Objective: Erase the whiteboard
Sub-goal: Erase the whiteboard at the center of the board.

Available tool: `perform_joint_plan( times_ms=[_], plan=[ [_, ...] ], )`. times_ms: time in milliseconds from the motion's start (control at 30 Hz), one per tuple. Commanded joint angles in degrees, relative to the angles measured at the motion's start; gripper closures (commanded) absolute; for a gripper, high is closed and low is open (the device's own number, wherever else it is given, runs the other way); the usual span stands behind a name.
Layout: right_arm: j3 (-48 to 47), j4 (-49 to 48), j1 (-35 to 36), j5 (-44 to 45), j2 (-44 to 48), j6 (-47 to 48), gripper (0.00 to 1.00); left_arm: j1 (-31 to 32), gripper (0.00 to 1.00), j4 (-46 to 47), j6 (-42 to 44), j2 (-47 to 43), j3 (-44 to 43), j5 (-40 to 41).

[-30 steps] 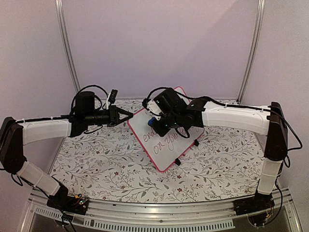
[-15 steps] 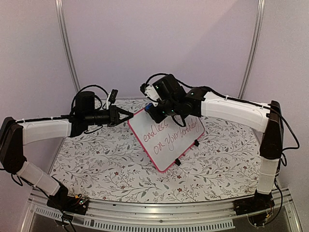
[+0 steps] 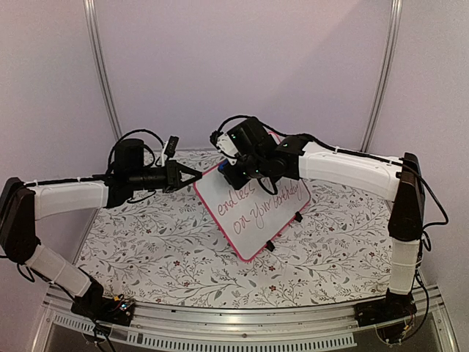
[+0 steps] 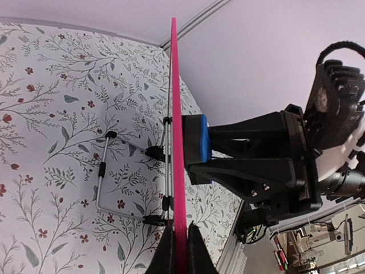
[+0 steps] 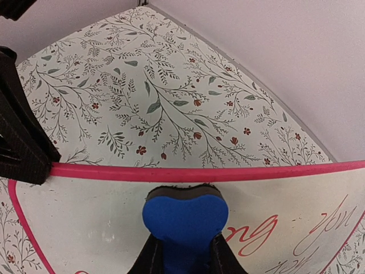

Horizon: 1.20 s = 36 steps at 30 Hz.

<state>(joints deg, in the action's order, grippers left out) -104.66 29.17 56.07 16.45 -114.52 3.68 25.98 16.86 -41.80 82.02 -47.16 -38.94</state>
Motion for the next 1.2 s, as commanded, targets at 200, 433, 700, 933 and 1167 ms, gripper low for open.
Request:
perform_joint_plan(
  times_ms=[200, 433, 700, 933, 1167],
  plan=[
    [4.6, 1.9, -0.4, 0.2, 0.0, -1.3, 0.95, 1.5, 1.00, 3.2, 1.0, -0.6, -0.2, -4.0],
    [7.4, 1.9, -0.4, 0.3, 1.4, -1.8, 0.95, 1.5, 1.00, 3.3, 1.0, -0.6, -0.2, -4.0],
    [9.5, 2.2, -0.7, 0.2, 2.4, -1.9, 0.95, 1.4, 1.00, 3.3, 0.9, -0.7, -0.3, -3.9],
    [10.9, 2.2, -1.4, -1.2, 3.1, -2.1, 0.95, 1.4, 1.00, 3.3, 1.0, -0.8, -0.2, -4.0],
    [13.1, 2.1, -2.4, -3.6, 4.4, -2.3, 0.95, 1.5, 1.00, 3.2, 1.2, -0.9, -0.2, -3.8]
  ],
)
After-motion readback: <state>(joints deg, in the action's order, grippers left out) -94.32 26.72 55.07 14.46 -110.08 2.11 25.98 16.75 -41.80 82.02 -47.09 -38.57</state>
